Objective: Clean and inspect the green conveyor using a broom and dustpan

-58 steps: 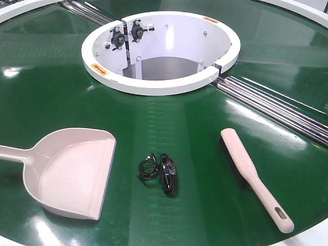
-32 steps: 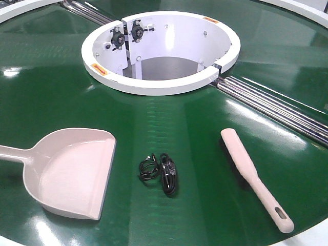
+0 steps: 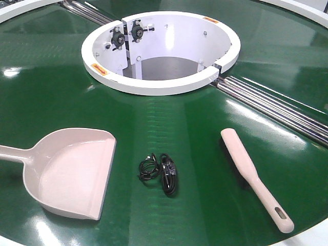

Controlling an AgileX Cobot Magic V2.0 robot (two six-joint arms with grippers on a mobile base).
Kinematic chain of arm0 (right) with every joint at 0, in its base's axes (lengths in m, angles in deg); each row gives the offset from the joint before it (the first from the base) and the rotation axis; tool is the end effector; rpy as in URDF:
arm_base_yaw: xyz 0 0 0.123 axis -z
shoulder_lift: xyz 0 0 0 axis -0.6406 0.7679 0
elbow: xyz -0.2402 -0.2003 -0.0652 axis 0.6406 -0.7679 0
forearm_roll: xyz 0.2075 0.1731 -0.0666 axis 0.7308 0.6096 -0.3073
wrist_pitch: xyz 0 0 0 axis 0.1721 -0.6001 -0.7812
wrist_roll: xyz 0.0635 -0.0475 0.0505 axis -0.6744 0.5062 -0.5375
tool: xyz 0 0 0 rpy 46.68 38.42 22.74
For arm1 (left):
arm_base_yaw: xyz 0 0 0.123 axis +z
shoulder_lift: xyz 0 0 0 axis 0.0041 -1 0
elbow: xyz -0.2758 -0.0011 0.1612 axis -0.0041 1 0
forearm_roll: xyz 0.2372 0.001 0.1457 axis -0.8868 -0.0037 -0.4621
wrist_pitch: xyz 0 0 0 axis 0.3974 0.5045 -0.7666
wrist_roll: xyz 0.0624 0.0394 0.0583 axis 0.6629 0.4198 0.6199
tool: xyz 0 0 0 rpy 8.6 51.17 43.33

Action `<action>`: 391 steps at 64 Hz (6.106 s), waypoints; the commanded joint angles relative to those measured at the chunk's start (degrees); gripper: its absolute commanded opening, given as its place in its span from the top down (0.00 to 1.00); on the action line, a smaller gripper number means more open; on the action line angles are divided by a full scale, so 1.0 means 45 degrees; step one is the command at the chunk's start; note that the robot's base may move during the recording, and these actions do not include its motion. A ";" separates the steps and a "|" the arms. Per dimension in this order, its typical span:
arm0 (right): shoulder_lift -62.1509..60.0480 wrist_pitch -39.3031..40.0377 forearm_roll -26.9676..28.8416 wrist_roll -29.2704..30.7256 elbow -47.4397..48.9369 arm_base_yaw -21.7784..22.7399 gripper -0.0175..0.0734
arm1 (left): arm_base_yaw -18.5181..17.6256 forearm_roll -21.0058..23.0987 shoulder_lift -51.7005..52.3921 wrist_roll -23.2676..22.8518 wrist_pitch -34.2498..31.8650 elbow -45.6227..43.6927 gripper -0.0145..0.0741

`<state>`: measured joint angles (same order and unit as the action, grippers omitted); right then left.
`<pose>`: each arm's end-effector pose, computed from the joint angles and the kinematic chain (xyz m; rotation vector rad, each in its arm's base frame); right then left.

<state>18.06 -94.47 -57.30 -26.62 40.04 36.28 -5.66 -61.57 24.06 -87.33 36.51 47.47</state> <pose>0.0518 0.0030 0.1948 -0.0585 1.5956 0.0341 0.0517 -0.0045 0.1913 0.0591 1.6322 -0.0835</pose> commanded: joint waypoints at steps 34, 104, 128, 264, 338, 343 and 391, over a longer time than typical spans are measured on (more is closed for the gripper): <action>-0.0133 0.0961 -0.0031 0.0150 -0.0040 0.0004 0.82 | 0.0047 0.0533 -0.0086 -0.0440 -0.1702 -0.2201 0.84; -0.0133 0.0961 -0.0031 0.0150 -0.0040 0.0004 0.82 | 0.0047 -0.1364 -1.0543 -0.0070 0.1613 -0.6973 0.48; -0.0133 0.0961 -0.0031 0.0150 -0.0040 0.0004 0.82 | 0.0047 -0.1407 -1.0609 0.0999 0.2733 -0.7388 0.23; -0.0133 0.0969 -0.0031 0.0150 -0.0040 0.0004 0.82 | 0.0005 -0.3766 -2.1297 1.5683 1.0797 -1.5987 0.26; -0.0133 0.0969 -0.0031 0.0150 -0.0040 0.0004 0.82 | -0.0437 -0.4306 -2.1384 1.6415 1.2198 -1.6393 0.85; -0.0133 0.0969 -0.0031 0.0150 -0.0040 0.0004 0.82 | -0.0724 -0.4306 -2.1397 1.6177 1.2233 -1.6830 0.85; -0.0144 0.0969 -0.0031 0.0150 -0.0040 0.0004 0.82 | -0.2562 -0.5410 -2.2457 1.4201 1.3533 -1.7634 0.85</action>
<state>18.06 -94.47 -57.30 -26.62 40.04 36.28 -15.77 -83.77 -78.99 -21.78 97.38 -30.29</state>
